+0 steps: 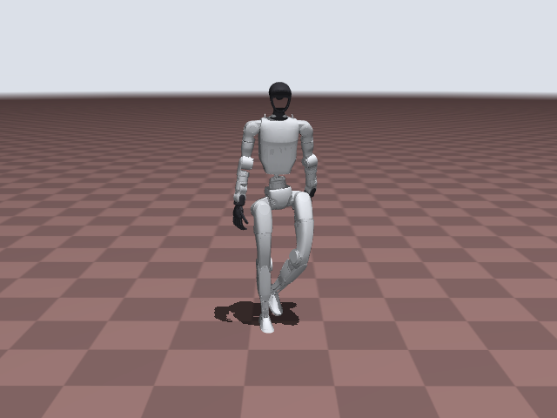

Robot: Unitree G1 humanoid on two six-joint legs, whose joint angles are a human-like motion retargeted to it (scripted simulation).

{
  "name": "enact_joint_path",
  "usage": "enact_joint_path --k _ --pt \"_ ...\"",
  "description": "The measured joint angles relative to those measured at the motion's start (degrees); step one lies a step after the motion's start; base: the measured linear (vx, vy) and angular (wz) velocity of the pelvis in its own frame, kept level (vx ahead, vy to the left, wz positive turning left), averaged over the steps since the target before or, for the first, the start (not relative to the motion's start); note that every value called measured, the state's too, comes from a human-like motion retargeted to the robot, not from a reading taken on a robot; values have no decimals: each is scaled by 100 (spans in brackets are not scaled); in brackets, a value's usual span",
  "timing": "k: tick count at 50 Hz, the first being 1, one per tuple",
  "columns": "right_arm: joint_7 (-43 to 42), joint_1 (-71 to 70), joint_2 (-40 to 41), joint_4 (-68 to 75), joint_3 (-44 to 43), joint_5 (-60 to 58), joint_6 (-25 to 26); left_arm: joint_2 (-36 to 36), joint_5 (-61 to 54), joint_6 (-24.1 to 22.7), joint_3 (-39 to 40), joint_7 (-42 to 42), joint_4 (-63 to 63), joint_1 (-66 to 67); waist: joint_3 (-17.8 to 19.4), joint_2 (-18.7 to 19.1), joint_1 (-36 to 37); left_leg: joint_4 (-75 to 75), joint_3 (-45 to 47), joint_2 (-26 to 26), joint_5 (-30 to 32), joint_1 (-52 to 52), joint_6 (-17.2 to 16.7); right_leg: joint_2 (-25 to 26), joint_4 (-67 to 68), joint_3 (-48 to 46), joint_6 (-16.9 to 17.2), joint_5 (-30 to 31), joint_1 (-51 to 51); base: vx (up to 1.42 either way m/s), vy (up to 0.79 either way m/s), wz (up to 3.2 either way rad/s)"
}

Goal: Upper body actions

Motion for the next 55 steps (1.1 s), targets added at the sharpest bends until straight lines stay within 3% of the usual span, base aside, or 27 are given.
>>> enact_joint_path --k 5,10,15,17,21,23,26,30,35,40,44,49,50,53,55 --pt "-486 44 120 -196 -95 212 -18 -218 156 3 -27 -251 186 150 149 240 426 -2118 82 -18 246 -171 -91 443 17 9 -222 -372 361 41 11 -40" --pt "-631 146 312 -466 -77 618 -312 -446 114 -72 60 -371 276 294 290 581 889 -4512 -498 56 369 -82 -382 1096 -38 233 -480 -784 904 52 12 -57" --pt "-465 189 318 -536 95 489 -301 -707 179 -138 -8 -416 376 474 124 583 1062 -5611 -175 249 73 189 -481 1202 4 322 -614 -1163 1373 59 19 -14" --pt "-386 146 292 -453 97 344 -208 -760 356 -39 -83 -516 376 519 -53 629 937 -5542 192 337 234 332 -284 1273 87 176 -684 -1221 1439 75 29 47" --pt "-249 208 228 -207 -8 254 -76 -790 731 2 -118 -684 376 620 -363 689 906 -5481 -224 257 932 465 -171 1366 408 -29 -856 -846 1620 73 22 43" --pt "-213 268 204 -63 -112 270 -30 -770 768 -35 -72 -680 376 670 -445 724 992 -5413 -552 231 851 613 -141 1336 867 -275 -1033 -345 1619 70 17 30" --pt "-190 257 187 13 -246 307 22 -739 501 -56 94 -602 376 594 -271 891 1056 -5373 -687 426 577 1052 -187 1141 2194 -946 -1204 532 1384 60 16 47" --pt "-227 224 174 -221 -218 147 -96 -753 -61 -214 357 -684 376 470 36 1140 814 -5390 -892 728 299 1602 -278 839 4380 -1332 -1111 457 611 48 10 61" --pt "-423 240 222 -382 -182 105 -234 -738 -297 -200 650 -716 343 328 157 1174 350 -5451 -1175 772 -5 2011 -281 1032 5100 -790 -537 209 -678 46 3 61" --pt "-389 381 221 -307 -285 335 -319 -759 -458 -188 926 -66 14 181 278 890 30 -5404 -1534 474 -334 2414 -233 667 3401 -553 -201 189 -1245 53 -1 74" --pt "-395 593 165 -67 -450 457 -283 -734 -841 -239 1051 514 -211 -7 252 512 -76 -5303 -1858 20 -663 2779 -149 297 1149 -195 404 515 -1355 53 -8 81" --pt "-374 800 111 349 -714 566 -176 -594 -1236 -258 1101 957 -217 -463 194 355 12 -5238 -2123 -85 -1059 3323 -212 87 -370 -194 1113 131 -1571 66 -13 41" --pt "-344 802 104 447 -781 575 -143 -564 -1302 -269 1091 1021 -202 -568 134 339 79 -5220 -2101 -84 -1125 3372 -248 63 -390 -261 1151 141 -1645 66 -16 -13" --pt "-268 787 87 564 -908 606 -46 -568 -1466 -352 1050 1107 -269 -751 -23 358 14 -5092 -2092 -35 -1171 3456 -396 54 32 -415 579 422 -1765 60 -16 14" --pt "-248 781 87 540 -979 644 -50 -579 -1545 -394 1010 1127 -308 -860 -48 401 -291 -4913 -2226 30 -1046 3559 -513 140 105 -146 426 791 -1632 63 -16 71"
